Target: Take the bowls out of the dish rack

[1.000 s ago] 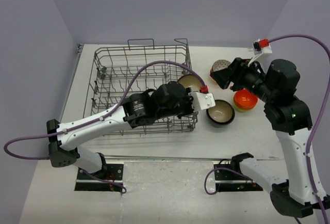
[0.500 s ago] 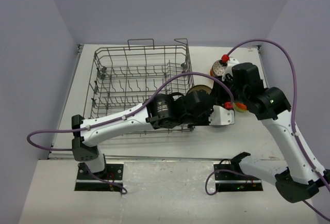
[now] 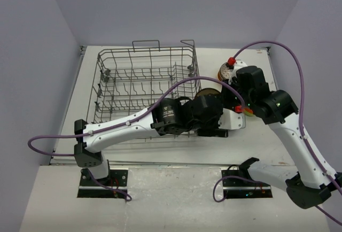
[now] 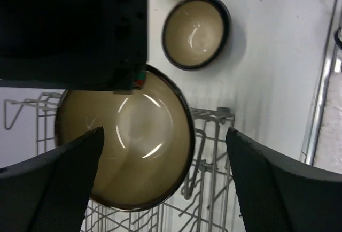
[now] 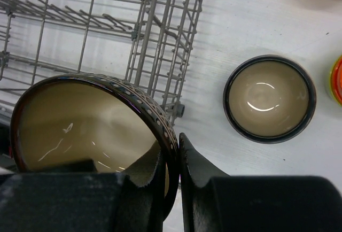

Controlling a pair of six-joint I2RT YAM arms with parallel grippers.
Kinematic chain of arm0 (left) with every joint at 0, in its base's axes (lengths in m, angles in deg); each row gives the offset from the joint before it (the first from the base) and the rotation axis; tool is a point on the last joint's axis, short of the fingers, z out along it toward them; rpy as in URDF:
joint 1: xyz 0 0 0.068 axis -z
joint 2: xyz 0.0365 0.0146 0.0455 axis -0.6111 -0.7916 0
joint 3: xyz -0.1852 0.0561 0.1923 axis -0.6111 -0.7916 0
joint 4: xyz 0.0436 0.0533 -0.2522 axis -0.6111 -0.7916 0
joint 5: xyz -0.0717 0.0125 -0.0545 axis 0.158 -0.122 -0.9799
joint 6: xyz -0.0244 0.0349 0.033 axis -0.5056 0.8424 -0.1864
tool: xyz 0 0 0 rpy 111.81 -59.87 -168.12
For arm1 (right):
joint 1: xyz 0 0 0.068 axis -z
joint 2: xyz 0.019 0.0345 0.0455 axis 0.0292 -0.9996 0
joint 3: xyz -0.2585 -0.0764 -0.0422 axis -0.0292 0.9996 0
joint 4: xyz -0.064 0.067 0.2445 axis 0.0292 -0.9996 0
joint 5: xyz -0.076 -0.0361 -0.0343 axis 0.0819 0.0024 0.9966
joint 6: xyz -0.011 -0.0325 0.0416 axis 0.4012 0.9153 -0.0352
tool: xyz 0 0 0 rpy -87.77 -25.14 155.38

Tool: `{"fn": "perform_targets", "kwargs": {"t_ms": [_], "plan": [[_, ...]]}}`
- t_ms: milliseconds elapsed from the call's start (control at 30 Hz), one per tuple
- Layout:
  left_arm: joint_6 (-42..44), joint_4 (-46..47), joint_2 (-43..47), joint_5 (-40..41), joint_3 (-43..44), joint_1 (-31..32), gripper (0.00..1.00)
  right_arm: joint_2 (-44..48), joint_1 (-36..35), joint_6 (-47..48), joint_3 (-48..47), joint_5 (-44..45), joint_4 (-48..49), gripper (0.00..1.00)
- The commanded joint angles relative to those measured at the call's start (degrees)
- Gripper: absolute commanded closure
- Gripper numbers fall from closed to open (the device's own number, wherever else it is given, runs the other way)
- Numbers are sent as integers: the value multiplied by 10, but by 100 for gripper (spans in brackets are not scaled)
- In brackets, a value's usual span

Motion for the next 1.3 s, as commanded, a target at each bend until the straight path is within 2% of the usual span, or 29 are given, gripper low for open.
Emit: {"fn": "perform_targets", "kwargs": {"t_ms": [0, 133, 200, 267, 400, 433, 467, 500, 533, 633, 733, 1000, 1267], "plan": [[7, 84, 48, 68, -1, -3, 0, 15, 9, -9, -9, 41, 48, 100], [-1, 156, 99, 104, -46, -3, 0, 24, 82, -8, 8, 6, 75, 100], [-7, 225, 139, 136, -76, -3, 0, 28, 149, -6, 19, -12, 88, 100], [-31, 270, 165, 197, -120, -3, 0, 24, 205, -3, 34, -12, 92, 100], [-116, 379, 248, 350, -200, -12, 0, 22, 250, -29, 120, -6, 126, 100], [-171, 388, 262, 370, -236, -40, 0, 25, 256, -47, 140, -2, 158, 100], [-209, 376, 276, 381, -249, -64, 0, 27, 267, -56, 162, -1, 175, 100], [-307, 356, 300, 374, -260, -97, 0, 28, 272, -65, 204, 3, 205, 100], [-348, 337, 312, 363, -271, -159, 0, 31, 275, -85, 224, 15, 220, 100], [-427, 296, 360, 339, -323, -225, 0, 51, 282, -114, 297, 27, 281, 100], [-465, 255, 387, 334, -348, -246, 0, 53, 285, -134, 343, 49, 317, 100], [-483, 189, 432, 309, -383, -248, 0, 47, 287, -174, 434, 50, 406, 98], [-477, 164, 478, 332, -423, -248, 0, 44, 289, -178, 466, 52, 424, 95]]}}
